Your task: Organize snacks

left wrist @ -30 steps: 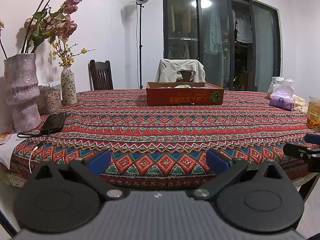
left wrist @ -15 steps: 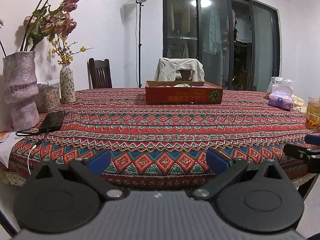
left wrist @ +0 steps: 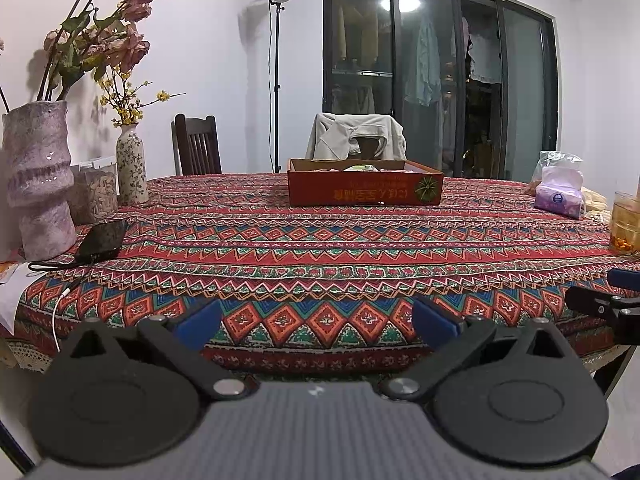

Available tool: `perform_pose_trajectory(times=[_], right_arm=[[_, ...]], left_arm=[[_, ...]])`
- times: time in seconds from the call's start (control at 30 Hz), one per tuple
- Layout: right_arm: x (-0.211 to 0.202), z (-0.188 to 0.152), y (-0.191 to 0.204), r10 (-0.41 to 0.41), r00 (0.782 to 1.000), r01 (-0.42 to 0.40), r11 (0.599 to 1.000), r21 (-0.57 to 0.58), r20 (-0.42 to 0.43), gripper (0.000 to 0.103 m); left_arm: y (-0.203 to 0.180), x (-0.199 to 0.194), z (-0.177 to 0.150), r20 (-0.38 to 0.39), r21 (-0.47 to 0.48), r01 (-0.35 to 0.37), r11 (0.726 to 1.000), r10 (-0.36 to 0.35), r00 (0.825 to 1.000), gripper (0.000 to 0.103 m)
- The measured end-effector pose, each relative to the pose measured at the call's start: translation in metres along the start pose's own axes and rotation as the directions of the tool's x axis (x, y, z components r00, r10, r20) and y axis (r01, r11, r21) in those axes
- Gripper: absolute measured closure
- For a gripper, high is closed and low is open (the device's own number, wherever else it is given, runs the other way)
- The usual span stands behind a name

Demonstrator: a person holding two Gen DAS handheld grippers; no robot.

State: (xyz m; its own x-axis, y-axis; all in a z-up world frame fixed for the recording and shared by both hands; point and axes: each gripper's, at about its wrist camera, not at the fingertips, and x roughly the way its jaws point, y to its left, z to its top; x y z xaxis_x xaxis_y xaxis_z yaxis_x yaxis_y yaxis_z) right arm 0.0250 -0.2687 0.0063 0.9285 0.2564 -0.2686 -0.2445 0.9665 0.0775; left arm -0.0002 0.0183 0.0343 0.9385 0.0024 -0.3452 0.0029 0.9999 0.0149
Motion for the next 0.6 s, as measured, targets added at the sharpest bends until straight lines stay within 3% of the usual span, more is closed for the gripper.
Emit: perform_pose_trajectory(times=[0.6], right_arm=[[0.0003,-0.0014,-0.001,-0.003,1.0,0.003,1.0,0.005,0.0,0.0]], left_arm=[[-0.0001,-0.0003,0.0007,-0.002,0.005,0.003,1.0,-0.003,1.0,0.0]])
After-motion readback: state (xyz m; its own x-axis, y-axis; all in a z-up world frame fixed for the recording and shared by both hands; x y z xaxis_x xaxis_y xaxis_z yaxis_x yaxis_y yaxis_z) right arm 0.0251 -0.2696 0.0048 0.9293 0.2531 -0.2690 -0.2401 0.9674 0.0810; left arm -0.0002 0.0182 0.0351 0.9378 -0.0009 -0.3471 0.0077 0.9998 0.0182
